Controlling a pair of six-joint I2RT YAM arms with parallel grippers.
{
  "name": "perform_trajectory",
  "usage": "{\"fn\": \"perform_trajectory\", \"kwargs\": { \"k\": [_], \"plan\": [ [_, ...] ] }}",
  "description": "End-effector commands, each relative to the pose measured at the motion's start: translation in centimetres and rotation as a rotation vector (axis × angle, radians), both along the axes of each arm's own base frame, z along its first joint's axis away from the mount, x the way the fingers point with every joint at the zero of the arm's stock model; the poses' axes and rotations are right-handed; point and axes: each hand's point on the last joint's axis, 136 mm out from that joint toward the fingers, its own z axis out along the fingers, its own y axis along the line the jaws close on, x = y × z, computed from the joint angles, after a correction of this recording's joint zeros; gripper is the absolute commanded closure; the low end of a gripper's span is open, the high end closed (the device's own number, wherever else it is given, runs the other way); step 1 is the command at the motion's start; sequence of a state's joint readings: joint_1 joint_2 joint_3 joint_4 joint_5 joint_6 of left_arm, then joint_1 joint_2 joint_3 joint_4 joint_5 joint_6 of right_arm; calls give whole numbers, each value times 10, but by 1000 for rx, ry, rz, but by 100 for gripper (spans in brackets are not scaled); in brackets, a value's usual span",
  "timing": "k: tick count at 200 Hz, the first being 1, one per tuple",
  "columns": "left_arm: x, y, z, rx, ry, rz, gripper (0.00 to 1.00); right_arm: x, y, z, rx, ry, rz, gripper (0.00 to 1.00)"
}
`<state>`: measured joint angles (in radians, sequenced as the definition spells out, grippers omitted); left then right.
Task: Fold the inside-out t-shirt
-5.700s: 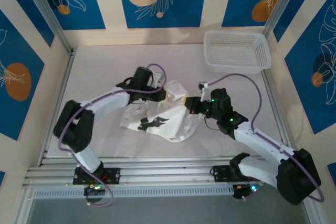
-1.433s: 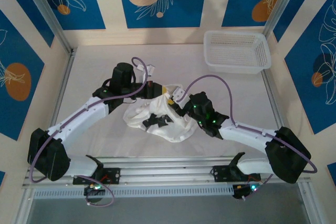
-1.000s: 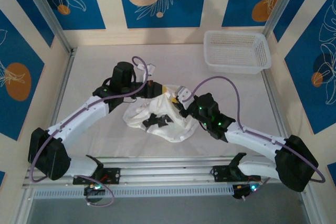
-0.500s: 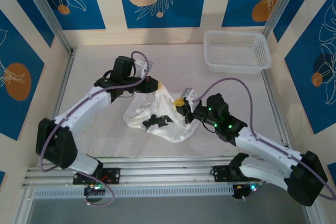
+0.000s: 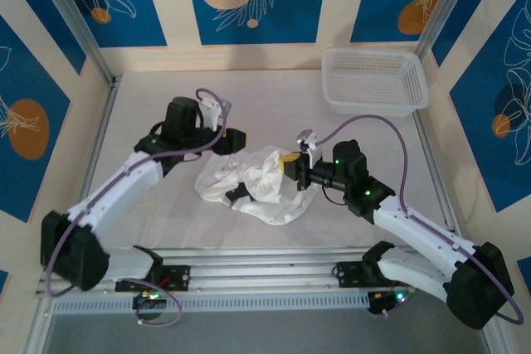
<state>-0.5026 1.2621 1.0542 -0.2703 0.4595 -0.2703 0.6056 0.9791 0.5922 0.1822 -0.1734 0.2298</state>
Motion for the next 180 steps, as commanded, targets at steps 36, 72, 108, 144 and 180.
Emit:
{"fn": "perform_trajectory", "kwargs": {
  "k": [36,72,108,144,180],
  "plan": [
    [-19,-36,-33,93,-60,-128,41,-3,10,19,57,23,52,100],
    [-12,-66,-47,72,-14,-216,40,-5,9,22,57,26,51,100],
    [1,-74,-41,32,-19,-186,51,-3,7,12,38,62,25,100],
    [11,-48,-14,80,-43,-57,100,20,-22,-21,-68,101,-163,100],
    [16,-20,25,3,-94,75,100,31,-88,-99,-395,176,-339,100]
  ]
}}
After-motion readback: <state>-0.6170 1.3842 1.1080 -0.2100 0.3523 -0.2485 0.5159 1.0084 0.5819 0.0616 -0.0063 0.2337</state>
